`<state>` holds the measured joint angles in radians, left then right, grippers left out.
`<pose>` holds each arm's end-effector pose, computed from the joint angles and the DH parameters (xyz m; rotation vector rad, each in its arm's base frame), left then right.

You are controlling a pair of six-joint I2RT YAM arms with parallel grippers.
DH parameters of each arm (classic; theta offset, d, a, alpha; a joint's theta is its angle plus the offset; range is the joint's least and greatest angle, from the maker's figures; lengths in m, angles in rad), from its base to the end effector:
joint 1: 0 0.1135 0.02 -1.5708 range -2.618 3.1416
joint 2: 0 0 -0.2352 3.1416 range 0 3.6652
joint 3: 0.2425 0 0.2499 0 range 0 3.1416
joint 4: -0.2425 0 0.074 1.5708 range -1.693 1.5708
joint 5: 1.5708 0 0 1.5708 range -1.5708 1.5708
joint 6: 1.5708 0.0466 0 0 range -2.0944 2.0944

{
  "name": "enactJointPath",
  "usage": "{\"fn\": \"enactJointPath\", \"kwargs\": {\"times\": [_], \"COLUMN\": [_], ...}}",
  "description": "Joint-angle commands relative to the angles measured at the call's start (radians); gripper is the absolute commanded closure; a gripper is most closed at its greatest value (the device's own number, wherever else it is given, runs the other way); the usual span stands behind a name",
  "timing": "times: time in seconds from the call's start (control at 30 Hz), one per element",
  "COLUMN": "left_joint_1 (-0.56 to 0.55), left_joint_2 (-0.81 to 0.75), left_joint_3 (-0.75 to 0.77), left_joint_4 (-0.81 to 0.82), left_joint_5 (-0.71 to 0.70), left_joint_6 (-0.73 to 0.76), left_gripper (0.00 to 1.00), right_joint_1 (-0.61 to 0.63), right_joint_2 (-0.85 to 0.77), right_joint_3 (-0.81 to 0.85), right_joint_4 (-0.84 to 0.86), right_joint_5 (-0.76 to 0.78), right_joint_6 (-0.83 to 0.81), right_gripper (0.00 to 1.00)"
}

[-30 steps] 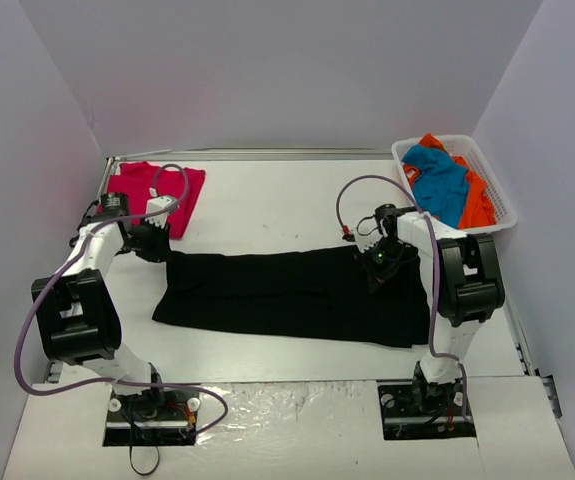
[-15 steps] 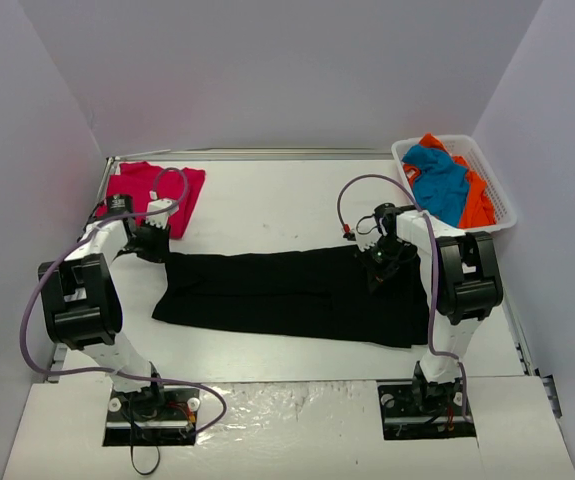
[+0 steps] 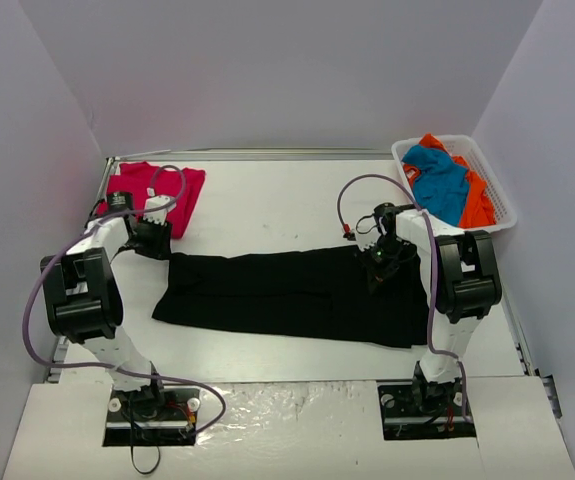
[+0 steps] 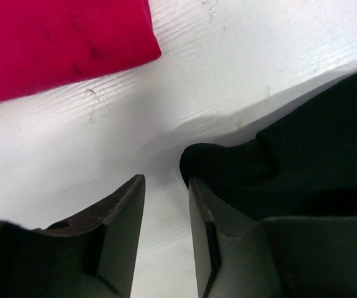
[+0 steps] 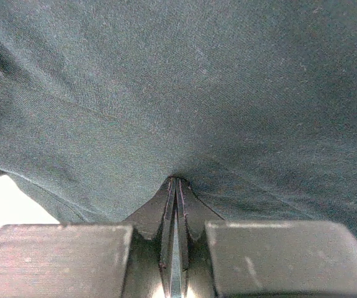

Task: Fold and stack the t-shirts
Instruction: Rotate the tshirt 90 degrees

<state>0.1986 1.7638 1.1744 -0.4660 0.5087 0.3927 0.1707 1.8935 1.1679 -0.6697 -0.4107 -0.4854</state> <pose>0.3541 0.0481 0.1596 0.4088 2.4477 -0.4256 0.3282 0.0755 0.1055 -0.9695 2.6862 0.5480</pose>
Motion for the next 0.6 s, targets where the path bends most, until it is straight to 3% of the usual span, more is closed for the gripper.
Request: {"fn": "enactJointPath", "kwargs": {"times": [0.0, 0.3, 0.57], "left_joint_1": [0.009, 0.001, -0.024], "left_joint_2": [-0.13, -0.326, -0.262], "left_joint_3": [-0.008, -0.142, -0.183], "left_joint_4": [-0.023, -0.104, -0.205], "left_joint_5": [0.034, 0.145, 0.16], "left_joint_6": [0.032, 0.181, 0.37], "left_gripper": [0.66, 0.61, 0.62], "right_joint_1": [-0.002, -0.002, 0.0], "right_joint_2": [0.118, 0.124, 0.133], "right_joint_3": [-0.076, -0.077, -0.082], "right_joint_4": [0.102, 0.104, 0.111], "right_joint_5": [0.139, 0.147, 0.164], "right_joint_6": [-0.033, -0.03, -0.027], "right_gripper": [1.0, 1.0, 1.0]}}
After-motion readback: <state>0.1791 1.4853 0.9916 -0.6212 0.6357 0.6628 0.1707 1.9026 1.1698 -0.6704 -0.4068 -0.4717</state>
